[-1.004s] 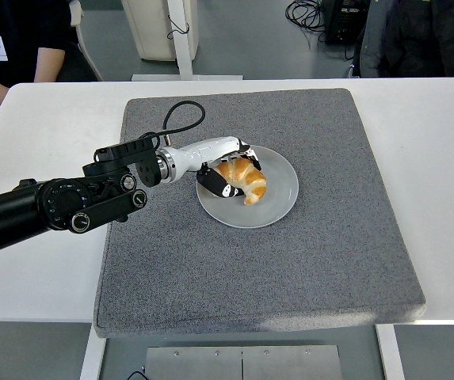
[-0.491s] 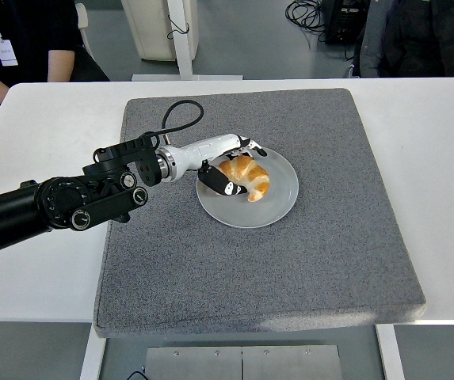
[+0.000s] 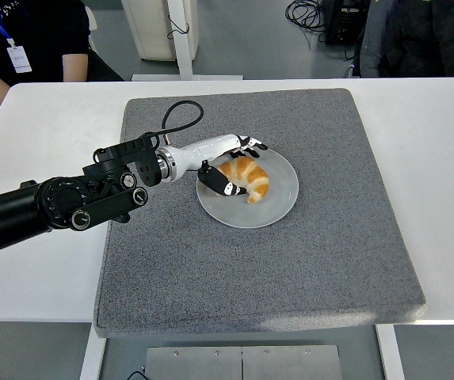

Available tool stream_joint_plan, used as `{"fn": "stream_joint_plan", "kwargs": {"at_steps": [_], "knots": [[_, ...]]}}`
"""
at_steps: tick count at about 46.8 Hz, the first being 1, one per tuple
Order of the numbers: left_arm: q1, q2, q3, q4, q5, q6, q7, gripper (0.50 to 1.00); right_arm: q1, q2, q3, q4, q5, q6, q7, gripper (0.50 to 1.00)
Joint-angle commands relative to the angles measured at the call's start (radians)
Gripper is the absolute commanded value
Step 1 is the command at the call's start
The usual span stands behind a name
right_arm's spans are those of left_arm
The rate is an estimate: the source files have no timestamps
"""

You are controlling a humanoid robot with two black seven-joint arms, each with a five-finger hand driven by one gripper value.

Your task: Place the bread on the plate

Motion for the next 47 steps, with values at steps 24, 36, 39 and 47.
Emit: {"fn": "stream_joint_plan", "kwargs": {"at_steps": [24,36,39,47], "knots": [[-0.082,0.014,-0.052,0.000,-0.204,-0.009,0.007,0.887,-0.002,0.000,0.000,0.000,0.000,0.000,0.000,1.000],[-0.168,0.061,-0.097,0.000,-0.380,-0.011,0.009,0.922,-0.002,0.000,0.000,0.000,0.000,0.000,0.000,1.000],[-0.177,0.069,-0.132,0.002,-0.406,-0.009,0.009,0.922,-0.002,0.000,0.000,0.000,0.000,0.000,0.000,1.000],[-0.125,0.071,-0.282,0.018,-0.491,-0.009,-0.002,0.924,-0.002,0.000,0.000,0.000,0.000,0.000,0.000,1.000]]}}
